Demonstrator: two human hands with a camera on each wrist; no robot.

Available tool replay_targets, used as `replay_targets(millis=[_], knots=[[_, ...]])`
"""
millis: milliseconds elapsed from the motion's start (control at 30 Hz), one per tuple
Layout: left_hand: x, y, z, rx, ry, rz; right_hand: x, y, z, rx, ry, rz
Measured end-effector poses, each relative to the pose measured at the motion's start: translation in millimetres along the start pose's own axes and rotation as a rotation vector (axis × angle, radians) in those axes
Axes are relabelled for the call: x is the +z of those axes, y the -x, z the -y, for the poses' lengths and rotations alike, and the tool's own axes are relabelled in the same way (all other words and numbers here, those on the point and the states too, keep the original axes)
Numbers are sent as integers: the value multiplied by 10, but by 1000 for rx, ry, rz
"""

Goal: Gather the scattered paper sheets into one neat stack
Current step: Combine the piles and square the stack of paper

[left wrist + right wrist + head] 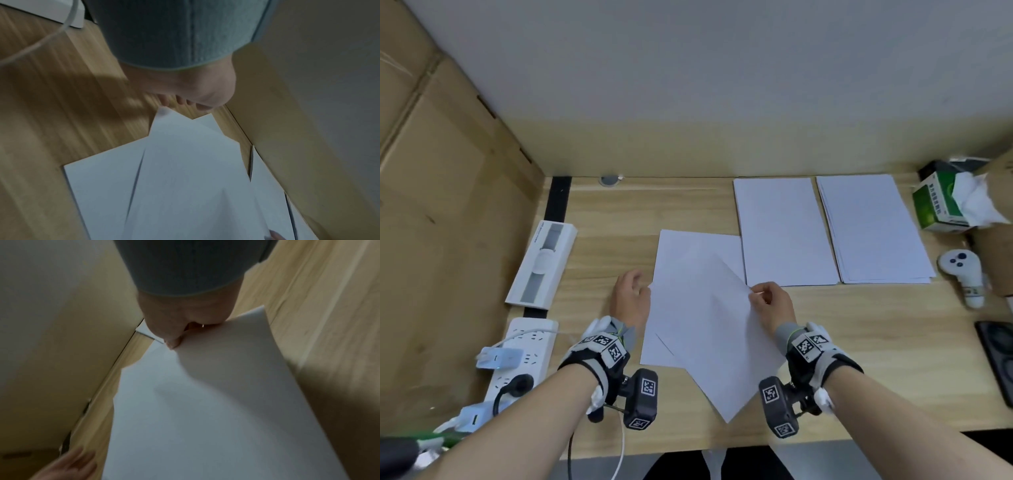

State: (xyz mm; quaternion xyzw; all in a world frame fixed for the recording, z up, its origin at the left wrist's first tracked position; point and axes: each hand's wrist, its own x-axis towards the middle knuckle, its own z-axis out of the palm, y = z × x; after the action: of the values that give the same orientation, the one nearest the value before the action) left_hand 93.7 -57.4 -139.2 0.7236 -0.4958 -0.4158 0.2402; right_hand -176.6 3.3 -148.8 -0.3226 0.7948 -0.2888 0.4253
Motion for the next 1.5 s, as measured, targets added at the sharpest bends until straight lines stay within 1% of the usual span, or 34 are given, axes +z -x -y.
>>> replay_targets(millis=[67, 133, 200, 233, 300, 367, 400, 467, 533, 600, 633, 700, 800, 1000, 1100, 1200, 1267, 1367, 1500], knots=[[-24, -5, -21, 8, -30, -2, 26, -66, 32, 57, -73, -34], [-32, -17, -28, 14, -60, -39, 89, -111, 65, 109, -110, -55], [-37, -24, -10, -43, -107, -51, 178, -127, 74, 137, -97, -57], [-43, -14, -2, -107, -132, -18, 219, -125, 71, 135, -52, -44], [-34, 20, 4, -210, -171, 126, 297, -96, 85, 113, 119, 30], [4, 50, 4, -188, -231, 253, 313, -57, 124, 85, 304, 108], [20, 57, 3, -155, -267, 262, 315, -48, 143, 76, 368, 119], [57, 34, 10, -96, -374, 207, 304, -44, 169, 49, 468, 83], [86, 27, 4, -83, -413, 172, 305, -29, 169, 27, 611, 52], [86, 45, -45, -112, -372, 208, 325, -4, 172, 40, 705, 47], [83, 61, -80, -143, -368, 243, 342, 6, 180, 60, 714, 46], [58, 69, -126, -208, -347, 273, 380, 7, 220, 94, 691, 44], [6, 60, -101, -280, -292, 281, 419, -8, 272, 118, 641, 81], [-237, 98, 83, -363, -78, 254, 597, 58, 295, 61, 610, 191], [-333, 118, 101, -378, 50, 239, 627, 115, 335, 31, 556, 201], [-406, 112, 1, -323, 145, 237, 568, 135, 456, -1, 450, 139], [-491, 124, -187, -265, 192, 252, 449, 173, 621, -26, 346, 120], [-594, 107, -516, -182, 253, 271, 233, 178, 888, -41, 124, 166], [-743, 31, -936, -61, 309, 310, -63, 191, 1306, -81, -38, 197]])
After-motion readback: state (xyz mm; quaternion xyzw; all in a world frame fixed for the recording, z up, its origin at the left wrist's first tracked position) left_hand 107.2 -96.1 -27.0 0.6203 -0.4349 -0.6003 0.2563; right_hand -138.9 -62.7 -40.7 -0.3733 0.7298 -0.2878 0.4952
